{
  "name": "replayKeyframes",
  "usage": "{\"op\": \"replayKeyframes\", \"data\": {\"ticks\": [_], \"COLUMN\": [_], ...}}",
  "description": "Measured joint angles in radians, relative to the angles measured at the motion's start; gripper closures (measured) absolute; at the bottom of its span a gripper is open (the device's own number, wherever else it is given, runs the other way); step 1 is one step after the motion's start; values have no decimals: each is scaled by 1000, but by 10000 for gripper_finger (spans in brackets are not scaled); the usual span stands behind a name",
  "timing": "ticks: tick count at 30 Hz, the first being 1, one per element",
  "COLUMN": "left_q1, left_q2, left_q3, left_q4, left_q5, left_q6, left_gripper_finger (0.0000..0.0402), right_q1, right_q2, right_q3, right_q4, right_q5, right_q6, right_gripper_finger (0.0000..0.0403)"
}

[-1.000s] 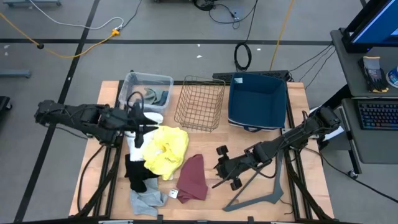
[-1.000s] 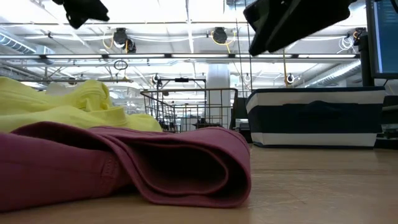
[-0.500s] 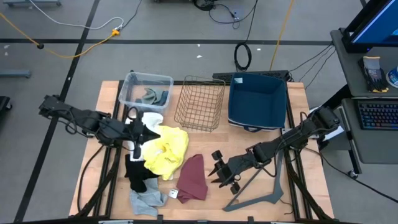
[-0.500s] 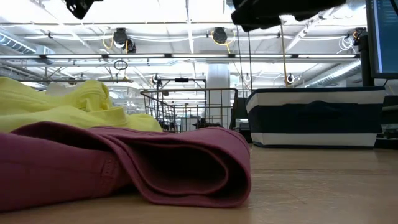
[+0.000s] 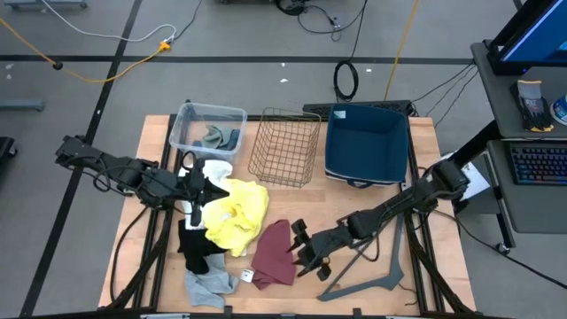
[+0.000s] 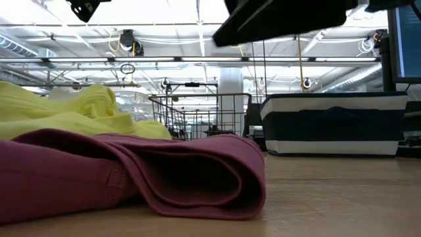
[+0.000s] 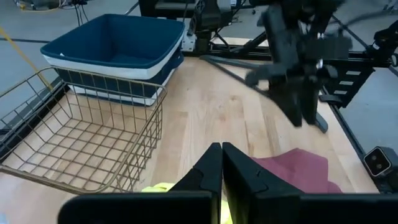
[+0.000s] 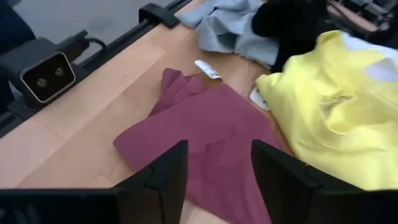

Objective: Pick & Place Cloths
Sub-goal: Put the red boxer into the gold wire basket

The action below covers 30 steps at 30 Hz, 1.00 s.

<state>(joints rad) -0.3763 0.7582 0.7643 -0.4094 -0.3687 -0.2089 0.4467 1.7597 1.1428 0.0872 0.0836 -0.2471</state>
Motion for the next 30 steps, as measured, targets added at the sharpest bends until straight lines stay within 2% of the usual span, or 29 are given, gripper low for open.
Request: {"op": "replayKeyframes", "data": {"ticks": [12,17,21,30], "left_q1": [0,0,0,0], "left_q2": [1,1,1,1], "left_q3": [0,0,0,0], "left_q4": [-5,-2,0,3], "left_q5": [2,24,29,6], "left_q6": [-64,-70,-78,-83], "left_gripper_finger": [384,379,353,258], "right_q1": [-4,-15,-24,-30], "right_q2": [214,224,224,224], "right_q3": [255,272,272,272], "right_q4": [-237,-260,-270,-306], "right_q5": [19,17,17,16], "right_q6": [19,103,175,235], "right_gripper_finger": [142,124,118,120]}}
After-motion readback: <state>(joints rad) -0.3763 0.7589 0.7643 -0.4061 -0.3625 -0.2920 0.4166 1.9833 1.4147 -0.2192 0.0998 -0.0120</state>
